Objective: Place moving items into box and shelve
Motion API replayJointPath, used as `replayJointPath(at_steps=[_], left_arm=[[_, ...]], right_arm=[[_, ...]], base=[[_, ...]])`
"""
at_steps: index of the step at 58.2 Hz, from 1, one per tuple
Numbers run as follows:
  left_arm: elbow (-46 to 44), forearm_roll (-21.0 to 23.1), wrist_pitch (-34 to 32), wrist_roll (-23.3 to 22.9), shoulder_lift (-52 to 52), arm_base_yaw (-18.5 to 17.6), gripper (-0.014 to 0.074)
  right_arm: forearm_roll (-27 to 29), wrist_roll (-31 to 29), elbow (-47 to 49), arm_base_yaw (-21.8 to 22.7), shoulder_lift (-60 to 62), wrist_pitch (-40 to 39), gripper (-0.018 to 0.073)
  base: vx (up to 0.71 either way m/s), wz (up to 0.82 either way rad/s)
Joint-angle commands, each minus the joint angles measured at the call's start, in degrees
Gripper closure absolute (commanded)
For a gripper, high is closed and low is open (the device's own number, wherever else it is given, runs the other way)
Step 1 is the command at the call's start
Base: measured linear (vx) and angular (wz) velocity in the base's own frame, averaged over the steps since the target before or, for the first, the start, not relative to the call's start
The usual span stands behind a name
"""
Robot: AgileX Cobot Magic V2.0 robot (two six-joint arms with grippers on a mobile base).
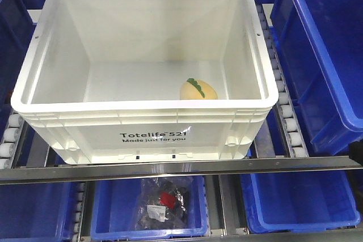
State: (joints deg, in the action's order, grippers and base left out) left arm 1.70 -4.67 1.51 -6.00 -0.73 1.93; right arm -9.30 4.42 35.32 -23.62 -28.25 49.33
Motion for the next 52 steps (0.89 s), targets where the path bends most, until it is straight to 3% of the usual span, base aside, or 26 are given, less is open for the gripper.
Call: replayJointPath(at_steps=[1, 12, 19, 34, 52], left_arm=[[1.61, 0.02, -4.36, -0.3, -0.81, -0.39, 0.0616], [1.61, 0.02, -4.29, -0.3, -0.81, -0.39, 0.0616], [1.61, 0.02, -4.17, -0.3, -0.81, -0.39, 0.0616], [1.61, 0.02, -4.17, -0.3, -0.81, -0.39, 0.0616], [1.61, 0.02, -4.17, -0.3, -0.81, -0.39, 0.0616]], right_arm=[[0.08, 0.67, -2.48, 4.15, 2.77, -9.59, 0.0575], [3.84, 0.83, -17.73, 15.23, 13.95, -29.13, 0.0575], [4.77, 0.78, -26.1, 19.32, 20.5, -37.23, 0.0575], [4.81, 0.77, -38.15, 22.38, 29.51, -50.91, 0.0575], [4.38, 0.54, -38.15, 22.3, 29.64, -51.17, 0.0575]], base=[[0.0, 0.0], [0.0, 0.0], [0.0, 0.0], [0.0, 0.0], [0.0, 0.0]])
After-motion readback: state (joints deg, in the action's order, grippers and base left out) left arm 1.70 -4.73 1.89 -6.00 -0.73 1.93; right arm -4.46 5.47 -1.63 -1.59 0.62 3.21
